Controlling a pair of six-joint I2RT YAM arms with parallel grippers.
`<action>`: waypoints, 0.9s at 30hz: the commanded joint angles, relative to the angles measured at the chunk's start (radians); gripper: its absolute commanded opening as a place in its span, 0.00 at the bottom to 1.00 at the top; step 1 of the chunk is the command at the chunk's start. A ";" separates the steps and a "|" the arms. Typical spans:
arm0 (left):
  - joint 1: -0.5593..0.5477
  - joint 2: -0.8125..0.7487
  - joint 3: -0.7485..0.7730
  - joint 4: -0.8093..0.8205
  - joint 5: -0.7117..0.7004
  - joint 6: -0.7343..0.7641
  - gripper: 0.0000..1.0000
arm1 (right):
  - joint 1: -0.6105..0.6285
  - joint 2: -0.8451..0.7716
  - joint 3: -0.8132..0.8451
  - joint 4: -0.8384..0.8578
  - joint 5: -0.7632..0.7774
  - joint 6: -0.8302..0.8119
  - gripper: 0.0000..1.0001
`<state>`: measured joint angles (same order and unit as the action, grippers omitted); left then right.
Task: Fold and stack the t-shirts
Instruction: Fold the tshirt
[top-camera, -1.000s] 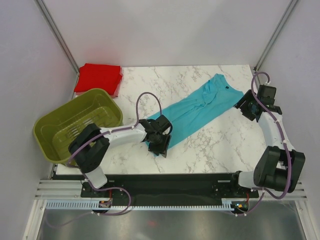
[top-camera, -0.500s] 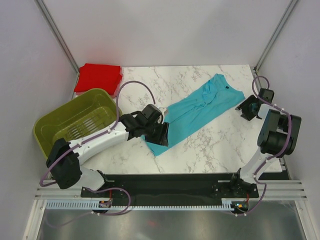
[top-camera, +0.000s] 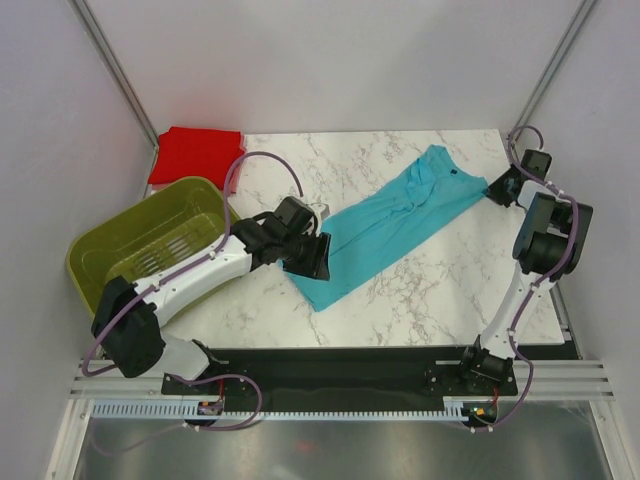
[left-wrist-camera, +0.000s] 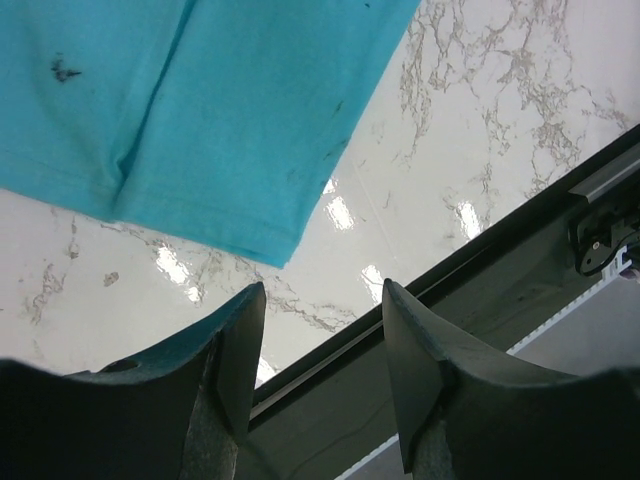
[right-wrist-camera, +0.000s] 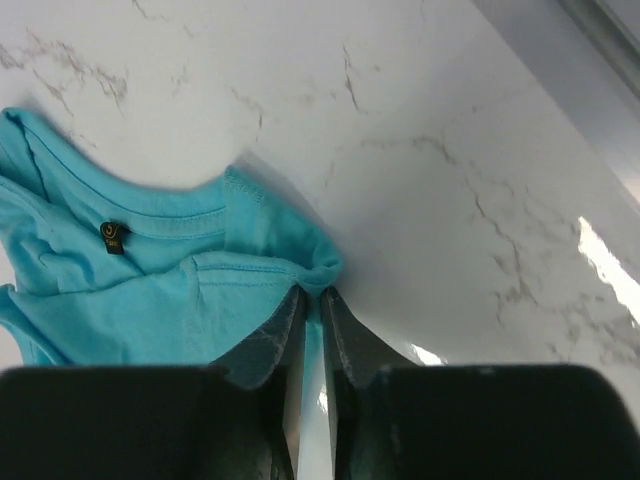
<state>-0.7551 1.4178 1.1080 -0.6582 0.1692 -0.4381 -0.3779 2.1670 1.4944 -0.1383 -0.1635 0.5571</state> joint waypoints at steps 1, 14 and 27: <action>0.014 0.004 0.059 -0.012 0.024 0.053 0.58 | -0.006 0.082 0.110 -0.033 0.019 -0.045 0.17; 0.101 0.124 0.157 -0.018 0.021 0.091 0.58 | -0.012 0.430 0.758 -0.294 -0.062 -0.017 0.30; 0.220 0.438 0.383 -0.015 0.124 0.190 0.60 | 0.033 -0.264 0.035 -0.363 0.013 0.142 0.52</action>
<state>-0.5560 1.7931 1.4300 -0.6785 0.2440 -0.3153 -0.3714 2.0663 1.6188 -0.4728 -0.1623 0.6636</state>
